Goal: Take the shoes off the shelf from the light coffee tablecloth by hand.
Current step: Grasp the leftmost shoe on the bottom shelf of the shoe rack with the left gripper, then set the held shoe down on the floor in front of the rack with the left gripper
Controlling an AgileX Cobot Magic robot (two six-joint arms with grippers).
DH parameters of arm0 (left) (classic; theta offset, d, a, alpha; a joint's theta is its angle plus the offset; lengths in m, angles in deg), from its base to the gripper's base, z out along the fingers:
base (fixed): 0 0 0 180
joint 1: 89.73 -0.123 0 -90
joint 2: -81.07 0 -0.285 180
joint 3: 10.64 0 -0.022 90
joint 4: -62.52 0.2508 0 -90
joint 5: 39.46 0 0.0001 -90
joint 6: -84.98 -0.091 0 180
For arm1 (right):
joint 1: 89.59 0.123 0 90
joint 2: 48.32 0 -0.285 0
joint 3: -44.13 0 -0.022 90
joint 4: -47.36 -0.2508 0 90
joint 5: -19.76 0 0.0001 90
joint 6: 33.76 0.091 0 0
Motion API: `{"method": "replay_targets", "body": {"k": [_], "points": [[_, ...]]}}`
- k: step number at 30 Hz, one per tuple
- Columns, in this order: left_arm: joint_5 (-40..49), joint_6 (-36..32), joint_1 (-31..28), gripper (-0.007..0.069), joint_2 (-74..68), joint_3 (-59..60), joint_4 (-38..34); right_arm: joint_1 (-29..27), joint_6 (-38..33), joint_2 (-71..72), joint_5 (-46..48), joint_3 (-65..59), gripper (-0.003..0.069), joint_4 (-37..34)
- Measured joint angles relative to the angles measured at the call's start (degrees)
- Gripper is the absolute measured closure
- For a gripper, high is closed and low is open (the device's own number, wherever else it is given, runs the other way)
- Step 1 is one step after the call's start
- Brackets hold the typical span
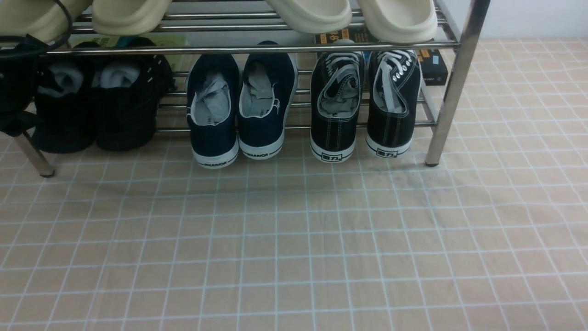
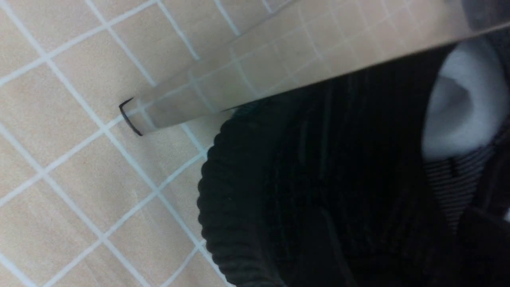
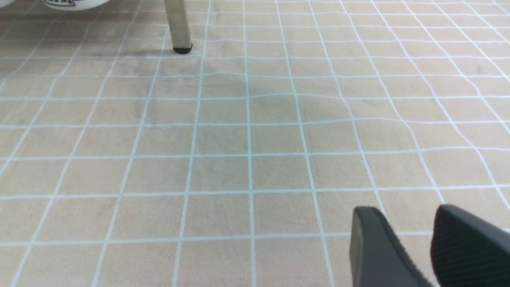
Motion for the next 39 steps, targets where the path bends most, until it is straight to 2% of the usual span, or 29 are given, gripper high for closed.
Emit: {"method": "replay_targets", "body": {"k": [4, 7, 8, 10, 11, 12, 14, 18, 30, 39], "points": [[-1.18, 0.00, 0.00, 0.0173, -1.15, 0.00, -0.56, 0.00, 0.00, 0.00, 0.00, 0.00, 0.0421, 0.00], [-1.30, -0.44, 0.00, 0.0225, -1.34, -0.05, -0.56, 0.00, 0.00, 0.00, 0.00, 0.00, 0.0421, 0.00], [-1.30, -0.61, 0.00, 0.0260, -1.34, -0.05, -0.56, 0.00, 0.00, 0.00, 0.00, 0.00, 0.0421, 0.00], [-1.40, -1.08, 0.00, 0.0419, -1.34, -0.11, -0.57, 0.00, 0.00, 0.00, 0.00, 0.00, 0.0421, 0.00], [-1.40, -1.08, 0.00, 0.0434, -1.34, -0.11, -0.57, 0.00, 0.00, 0.00, 0.00, 0.00, 0.0421, 0.00], [-1.16, -1.55, 0.00, 0.0529, -1.34, -0.14, -0.62, 0.00, 0.00, 0.00, 0.00, 0.00, 0.0421, 0.00], [-0.25, -2.88, 0.00, 0.0593, -1.04, -0.17, -0.72, 0.00, 0.00, 0.00, 0.00, 0.00, 0.0421, 0.00], [3.99, -5.09, 0.00, 0.0604, 1.64, -0.17, 0.28, 0.00, 0.00, 0.00, 0.00, 0.00, 0.0421, 0.00], [18.86, -5.34, 0.00, 0.0604, 12.17, -0.11, 9.10, 0.00, 0.00, 0.00, 0.00, 0.00, 0.0421, 0.00], [33.69, -4.48, 0.00, 0.0604, 25.55, -0.11, 22.48, 0.00, 0.00, 0.00, 0.00, 0.00, 0.0421, 0.00]]}}
